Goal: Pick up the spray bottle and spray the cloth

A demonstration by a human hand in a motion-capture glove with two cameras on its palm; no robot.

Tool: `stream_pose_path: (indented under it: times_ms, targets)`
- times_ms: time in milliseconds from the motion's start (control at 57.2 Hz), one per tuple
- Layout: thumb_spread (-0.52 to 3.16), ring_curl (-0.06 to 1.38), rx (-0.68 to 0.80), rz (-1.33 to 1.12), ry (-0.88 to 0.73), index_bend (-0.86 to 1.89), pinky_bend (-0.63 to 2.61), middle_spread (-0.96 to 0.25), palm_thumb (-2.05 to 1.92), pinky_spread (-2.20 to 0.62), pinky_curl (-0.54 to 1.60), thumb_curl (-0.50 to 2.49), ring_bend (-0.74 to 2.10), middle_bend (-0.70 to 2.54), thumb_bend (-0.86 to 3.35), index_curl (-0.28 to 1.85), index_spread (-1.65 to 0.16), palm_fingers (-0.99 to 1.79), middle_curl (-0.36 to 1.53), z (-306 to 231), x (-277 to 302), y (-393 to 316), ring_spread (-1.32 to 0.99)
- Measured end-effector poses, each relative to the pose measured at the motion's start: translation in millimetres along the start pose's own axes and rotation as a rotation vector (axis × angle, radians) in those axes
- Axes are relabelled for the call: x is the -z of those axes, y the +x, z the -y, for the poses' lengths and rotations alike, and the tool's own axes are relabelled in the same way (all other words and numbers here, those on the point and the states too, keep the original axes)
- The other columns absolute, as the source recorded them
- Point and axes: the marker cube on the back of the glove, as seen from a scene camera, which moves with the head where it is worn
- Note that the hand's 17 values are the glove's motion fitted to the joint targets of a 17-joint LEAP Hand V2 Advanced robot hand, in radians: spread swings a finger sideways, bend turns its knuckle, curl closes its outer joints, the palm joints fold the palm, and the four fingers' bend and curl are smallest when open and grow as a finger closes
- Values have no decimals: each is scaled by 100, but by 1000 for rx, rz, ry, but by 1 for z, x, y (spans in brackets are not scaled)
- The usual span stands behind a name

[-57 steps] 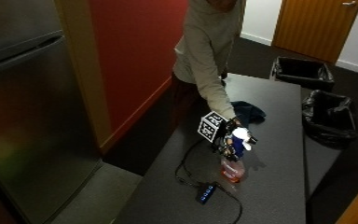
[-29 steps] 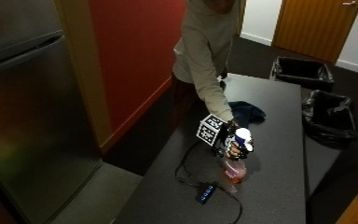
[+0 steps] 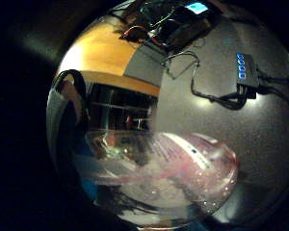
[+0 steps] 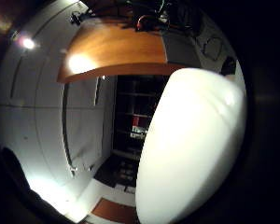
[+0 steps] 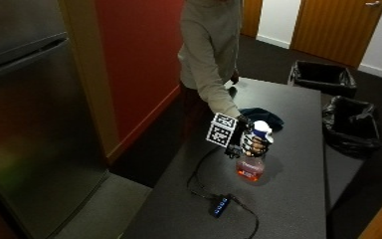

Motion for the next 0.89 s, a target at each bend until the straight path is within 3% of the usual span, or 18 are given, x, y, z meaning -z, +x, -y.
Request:
stream_pose_path:
  times_ms: [315, 612, 804, 891]
  targets:
    - [-6, 49, 272, -279, -526, 37, 25, -13, 111, -28, 41, 71, 58, 57, -3, 57, -19, 132, 56, -31, 23, -93, -21]
    - [-9, 49, 699, -751, -900, 38, 25, -13, 110, -28, 42, 71, 58, 59, -3, 57, -19, 132, 56, -97, 31, -163, -21]
    - [-10, 49, 962, -1039, -1040, 38, 25, -13, 109, -29, 42, 72, 59, 59, -3, 58, -19, 132, 55, -140, 25, -191, -21]
    - [-9, 49, 1146, -1231, -987, 38, 26, -14, 109, -29, 42, 72, 59, 59, -3, 58, -19, 133, 55, -162, 19, -195, -21]
